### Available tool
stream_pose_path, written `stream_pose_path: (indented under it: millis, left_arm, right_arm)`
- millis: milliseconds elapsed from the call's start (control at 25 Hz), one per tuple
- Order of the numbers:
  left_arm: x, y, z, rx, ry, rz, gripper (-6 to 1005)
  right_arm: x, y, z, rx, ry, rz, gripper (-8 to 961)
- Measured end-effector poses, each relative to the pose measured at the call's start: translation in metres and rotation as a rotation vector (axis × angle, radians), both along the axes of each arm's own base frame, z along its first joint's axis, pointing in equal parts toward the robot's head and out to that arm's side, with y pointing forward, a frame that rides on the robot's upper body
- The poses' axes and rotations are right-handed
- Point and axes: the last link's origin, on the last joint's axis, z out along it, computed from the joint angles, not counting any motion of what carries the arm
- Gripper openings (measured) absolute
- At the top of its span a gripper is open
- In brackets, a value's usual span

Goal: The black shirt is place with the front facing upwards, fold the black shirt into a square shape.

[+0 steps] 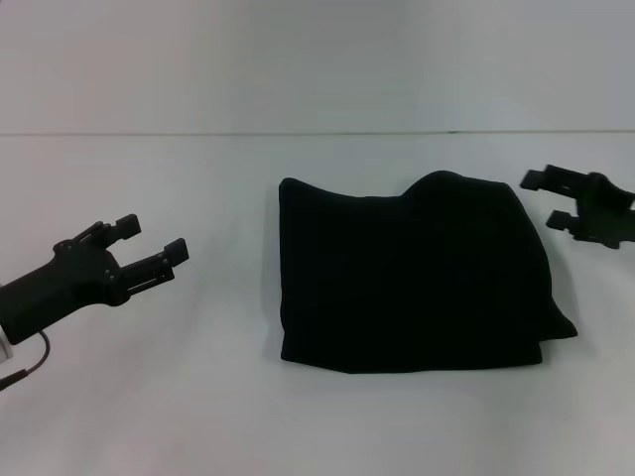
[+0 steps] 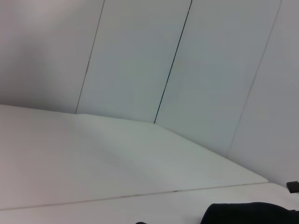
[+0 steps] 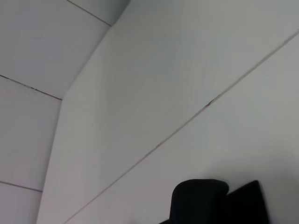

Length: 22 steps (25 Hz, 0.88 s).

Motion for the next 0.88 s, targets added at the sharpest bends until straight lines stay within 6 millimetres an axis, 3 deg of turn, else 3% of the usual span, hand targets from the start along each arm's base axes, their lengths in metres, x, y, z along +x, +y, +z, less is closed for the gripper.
stream_pose_path:
  millis: [360, 880]
  left_arm:
    - [0.000, 0.000, 0.000, -0.003, 0.001, -0.002, 921]
    - [0.000, -0.001, -0.002, -0.015, 0.000, 0.001, 918]
  right_arm:
    - [-0.009, 0.007, -0.016, -0.003, -0.018, -0.006, 879]
    - [-0.017, 0.013, -0.023, 0.004, -0.096, 0.063, 323]
